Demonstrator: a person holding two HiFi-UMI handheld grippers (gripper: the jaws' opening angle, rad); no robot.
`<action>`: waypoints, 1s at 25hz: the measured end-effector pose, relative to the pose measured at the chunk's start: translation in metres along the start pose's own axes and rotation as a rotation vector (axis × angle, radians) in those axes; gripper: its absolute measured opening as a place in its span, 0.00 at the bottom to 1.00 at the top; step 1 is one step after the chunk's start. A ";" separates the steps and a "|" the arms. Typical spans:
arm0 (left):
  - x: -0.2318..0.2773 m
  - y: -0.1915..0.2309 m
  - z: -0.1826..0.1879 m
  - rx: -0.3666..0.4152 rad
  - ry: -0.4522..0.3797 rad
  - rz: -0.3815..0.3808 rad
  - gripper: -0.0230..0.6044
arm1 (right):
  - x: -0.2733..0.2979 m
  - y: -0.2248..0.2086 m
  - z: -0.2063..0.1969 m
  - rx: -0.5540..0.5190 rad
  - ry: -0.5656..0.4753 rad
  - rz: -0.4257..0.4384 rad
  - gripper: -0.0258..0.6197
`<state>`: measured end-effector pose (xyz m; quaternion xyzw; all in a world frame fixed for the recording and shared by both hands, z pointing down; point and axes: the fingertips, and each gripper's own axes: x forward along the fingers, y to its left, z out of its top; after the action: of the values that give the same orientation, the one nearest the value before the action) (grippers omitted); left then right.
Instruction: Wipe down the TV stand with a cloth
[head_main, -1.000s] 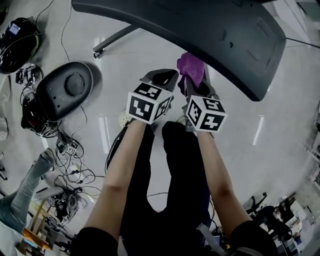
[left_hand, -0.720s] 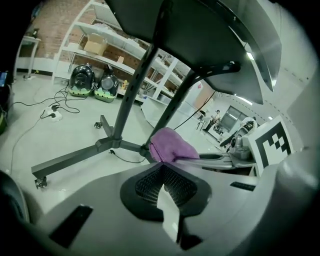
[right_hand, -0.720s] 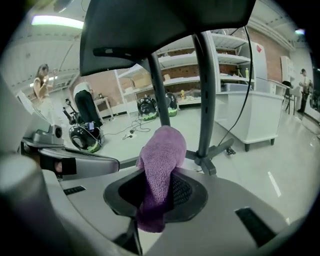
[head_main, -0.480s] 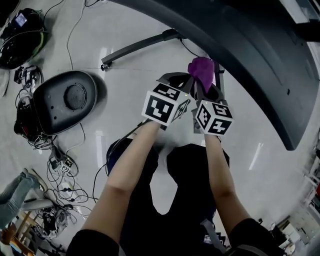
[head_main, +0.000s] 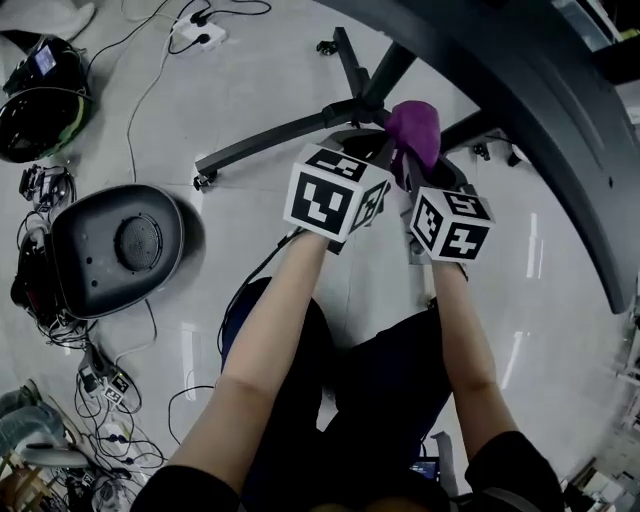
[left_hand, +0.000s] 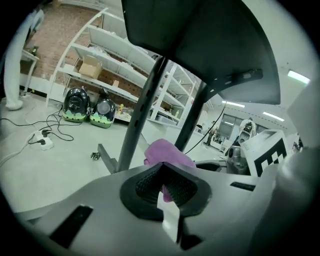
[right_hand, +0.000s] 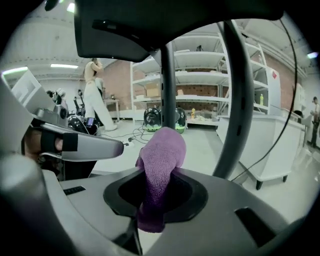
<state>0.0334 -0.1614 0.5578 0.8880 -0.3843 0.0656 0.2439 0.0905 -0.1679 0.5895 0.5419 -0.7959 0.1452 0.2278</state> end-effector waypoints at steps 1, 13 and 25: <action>-0.002 -0.003 0.004 -0.009 -0.019 -0.011 0.04 | 0.001 0.002 0.007 -0.039 -0.006 0.002 0.19; -0.034 0.021 0.025 0.014 -0.075 0.025 0.04 | 0.027 0.022 0.089 -0.096 -0.128 0.085 0.19; -0.075 0.066 0.037 -0.081 -0.184 0.093 0.04 | 0.079 0.036 0.182 0.275 -0.368 0.247 0.19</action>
<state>-0.0685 -0.1694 0.5277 0.8610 -0.4480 -0.0205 0.2398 -0.0050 -0.3040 0.4756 0.4839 -0.8567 0.1778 -0.0159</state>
